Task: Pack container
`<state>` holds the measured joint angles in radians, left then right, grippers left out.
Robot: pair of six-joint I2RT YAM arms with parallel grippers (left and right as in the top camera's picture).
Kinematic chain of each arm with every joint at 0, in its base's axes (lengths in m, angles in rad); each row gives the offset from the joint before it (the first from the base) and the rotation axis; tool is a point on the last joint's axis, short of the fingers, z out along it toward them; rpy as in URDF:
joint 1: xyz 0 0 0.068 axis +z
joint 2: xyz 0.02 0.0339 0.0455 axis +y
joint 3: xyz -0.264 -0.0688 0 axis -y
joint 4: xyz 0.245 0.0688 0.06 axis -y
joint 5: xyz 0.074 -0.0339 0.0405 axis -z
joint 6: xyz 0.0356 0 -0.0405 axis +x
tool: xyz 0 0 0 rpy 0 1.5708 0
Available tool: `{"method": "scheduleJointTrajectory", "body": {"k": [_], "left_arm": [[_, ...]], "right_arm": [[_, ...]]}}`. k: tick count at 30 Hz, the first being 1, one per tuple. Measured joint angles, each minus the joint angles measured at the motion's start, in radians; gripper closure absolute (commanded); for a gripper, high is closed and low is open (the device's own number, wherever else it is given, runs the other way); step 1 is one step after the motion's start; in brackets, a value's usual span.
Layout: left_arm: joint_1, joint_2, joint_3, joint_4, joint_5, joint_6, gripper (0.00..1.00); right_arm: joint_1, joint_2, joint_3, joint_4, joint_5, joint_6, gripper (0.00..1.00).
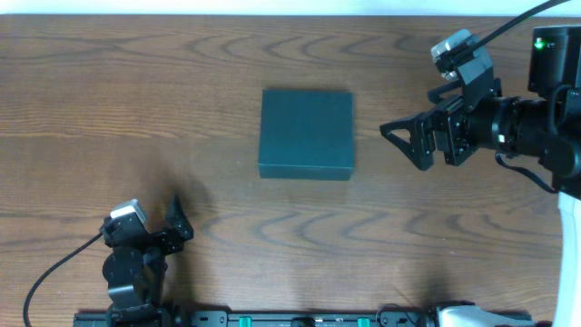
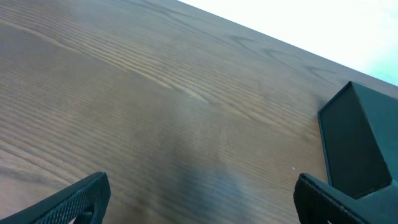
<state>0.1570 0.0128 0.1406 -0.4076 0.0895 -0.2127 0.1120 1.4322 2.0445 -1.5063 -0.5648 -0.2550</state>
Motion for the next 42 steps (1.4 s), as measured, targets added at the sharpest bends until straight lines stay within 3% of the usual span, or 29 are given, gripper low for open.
{"method": "scheduleJointTrajectory", "body": {"k": [7,14,18,29,42], "left_arm": [[0.000,0.000,0.000,0.000,0.000,0.000,0.05],[0.000,-0.003,-0.002,0.007,-0.004,0.000,0.05],[0.000,-0.003,-0.002,0.008,-0.008,0.001,0.05],[0.000,-0.003,-0.002,0.008,-0.011,0.003,0.05],[0.000,-0.003,-0.002,0.008,-0.011,0.003,0.05]], "right_arm": [[0.003,-0.077,-0.074,-0.004,0.127,-0.010,0.01],[0.071,-0.492,-0.583,0.372,0.158,-0.042,0.01],[0.091,-0.689,-0.850,0.499,0.161,-0.045,0.01],[0.115,-1.214,-1.479,0.613,0.166,-0.045,0.01],[0.125,-1.417,-1.804,0.732,0.161,-0.045,0.01]]}}
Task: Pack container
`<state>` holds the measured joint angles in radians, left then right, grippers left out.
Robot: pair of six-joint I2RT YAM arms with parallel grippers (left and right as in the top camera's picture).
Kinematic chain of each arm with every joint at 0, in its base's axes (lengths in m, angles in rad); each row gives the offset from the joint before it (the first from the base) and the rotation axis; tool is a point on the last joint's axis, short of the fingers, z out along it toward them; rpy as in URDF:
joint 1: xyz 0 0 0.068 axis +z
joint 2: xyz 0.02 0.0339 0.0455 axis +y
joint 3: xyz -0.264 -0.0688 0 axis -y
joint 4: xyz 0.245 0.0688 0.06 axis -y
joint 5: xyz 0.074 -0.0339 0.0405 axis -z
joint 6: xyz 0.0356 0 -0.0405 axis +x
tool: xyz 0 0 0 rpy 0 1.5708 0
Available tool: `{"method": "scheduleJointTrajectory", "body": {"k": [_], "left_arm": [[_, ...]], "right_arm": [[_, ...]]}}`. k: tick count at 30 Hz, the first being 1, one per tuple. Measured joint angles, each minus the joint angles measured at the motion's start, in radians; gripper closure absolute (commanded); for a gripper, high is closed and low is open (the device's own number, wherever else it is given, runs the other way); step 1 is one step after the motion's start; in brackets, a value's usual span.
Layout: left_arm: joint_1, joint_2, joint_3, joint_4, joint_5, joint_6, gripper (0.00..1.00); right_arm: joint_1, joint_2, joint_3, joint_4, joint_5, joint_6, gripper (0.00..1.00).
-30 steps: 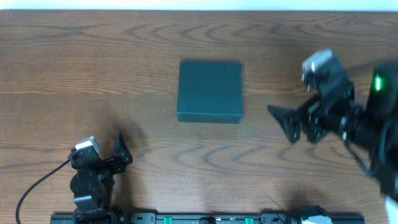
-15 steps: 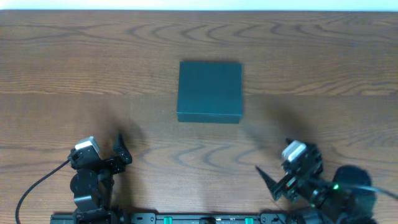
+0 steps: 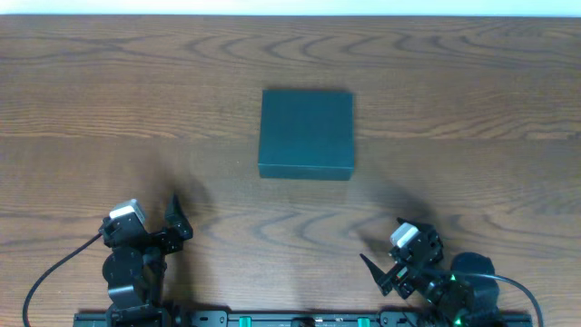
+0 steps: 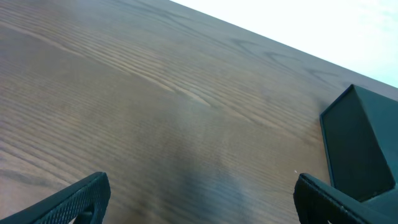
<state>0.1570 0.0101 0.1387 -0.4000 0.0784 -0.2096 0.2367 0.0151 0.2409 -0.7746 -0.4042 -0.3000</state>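
Observation:
A dark teal container [image 3: 306,133] with its lid on lies flat at the middle of the wooden table [image 3: 136,109]. Its corner shows at the right edge of the left wrist view, container [image 4: 360,149]. My left gripper [image 3: 178,221] rests at the near left, open, its two fingertips [image 4: 87,196] wide apart over bare wood with nothing between them. My right gripper [image 3: 386,270] sits low at the near right edge, its jaws spread and empty, well short of the container.
The black rail [image 3: 290,320] of the arm mounts runs along the table's near edge. A cable [image 3: 50,272] trails from the left arm toward the near left corner. The table's far edge [image 3: 290,13] meets a white surface.
The right arm was out over the table to the right of the container; now it is folded down at the near right edge. The left arm and the container stay where they were.

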Motion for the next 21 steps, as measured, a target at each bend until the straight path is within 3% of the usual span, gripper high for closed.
{"method": "scheduleJointTrajectory", "body": {"k": [21], "left_arm": [[0.000,0.000,0.000,0.000,0.000,0.000,0.05]], "right_arm": [[0.000,-0.003,-0.062,0.033,-0.002,0.000,0.01]]}}
